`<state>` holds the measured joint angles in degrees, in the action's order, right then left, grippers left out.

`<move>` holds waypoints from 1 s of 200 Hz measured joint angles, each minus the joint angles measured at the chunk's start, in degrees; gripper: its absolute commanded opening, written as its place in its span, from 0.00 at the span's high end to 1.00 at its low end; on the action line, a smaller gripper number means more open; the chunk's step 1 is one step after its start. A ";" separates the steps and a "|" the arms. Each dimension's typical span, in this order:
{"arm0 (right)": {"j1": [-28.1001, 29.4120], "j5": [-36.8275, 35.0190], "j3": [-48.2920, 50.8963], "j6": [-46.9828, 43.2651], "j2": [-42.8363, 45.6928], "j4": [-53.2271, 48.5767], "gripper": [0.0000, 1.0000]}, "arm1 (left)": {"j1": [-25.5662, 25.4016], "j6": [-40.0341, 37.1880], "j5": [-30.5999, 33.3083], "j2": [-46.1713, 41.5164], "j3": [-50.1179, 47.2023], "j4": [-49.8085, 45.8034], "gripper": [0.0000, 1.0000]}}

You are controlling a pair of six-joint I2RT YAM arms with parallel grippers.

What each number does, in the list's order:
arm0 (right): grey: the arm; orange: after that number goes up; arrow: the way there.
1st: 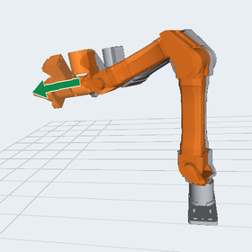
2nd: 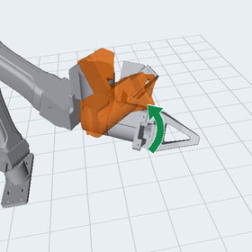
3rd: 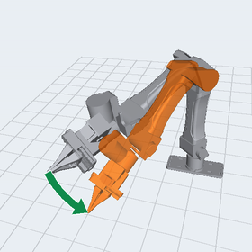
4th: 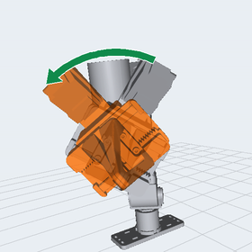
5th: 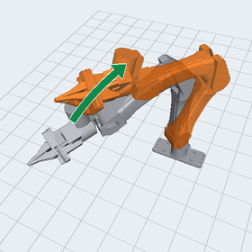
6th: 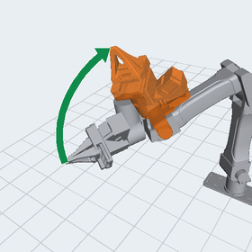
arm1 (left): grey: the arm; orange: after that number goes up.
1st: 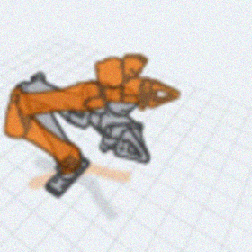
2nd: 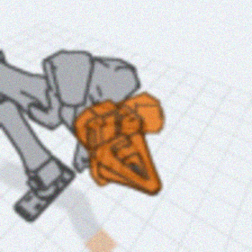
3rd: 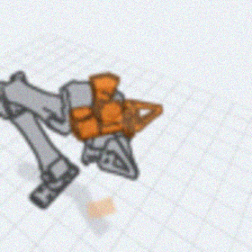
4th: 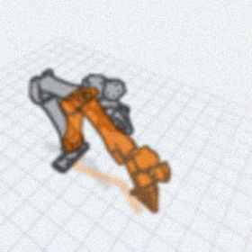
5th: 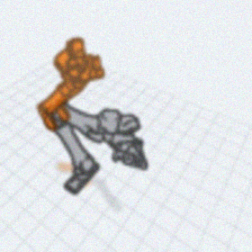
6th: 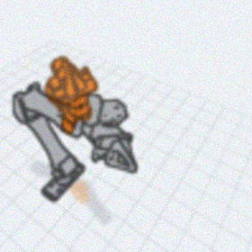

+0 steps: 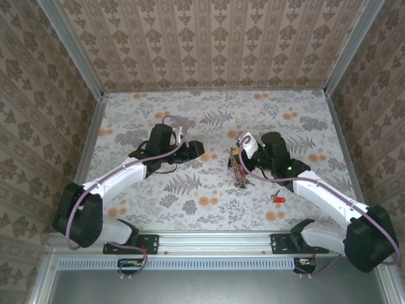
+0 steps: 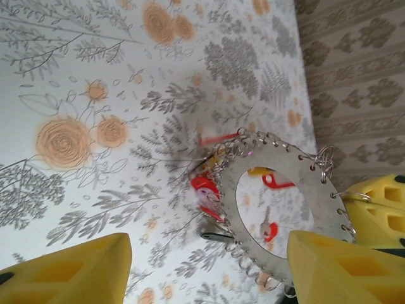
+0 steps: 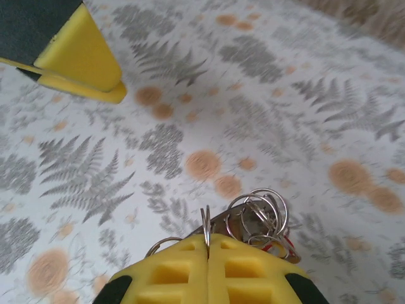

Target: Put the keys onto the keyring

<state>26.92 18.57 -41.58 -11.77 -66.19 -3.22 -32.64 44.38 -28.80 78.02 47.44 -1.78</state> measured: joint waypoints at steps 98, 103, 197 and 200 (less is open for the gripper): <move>-0.63 15.58 -2.29 -7.19 -2.23 -7.78 1.00 | -6.01 -11.28 0.94 -0.09 2.64 -0.66 0.50; -0.70 16.33 -2.29 -6.56 -2.78 -7.28 1.00 | -6.01 -11.30 0.94 -0.15 2.16 -0.31 0.50; 0.72 20.52 -2.08 -0.76 -8.81 -3.65 1.00 | -6.01 -10.82 2.43 0.68 -2.93 0.94 0.71; 0.74 20.52 -2.08 -0.50 -8.90 -3.32 1.00 | -6.01 -10.82 2.19 1.11 -2.82 0.94 0.71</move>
<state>27.66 39.09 -43.66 -12.27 -75.09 -6.55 -38.65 33.56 -26.61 79.13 44.62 -0.84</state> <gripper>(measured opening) 0.067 0.302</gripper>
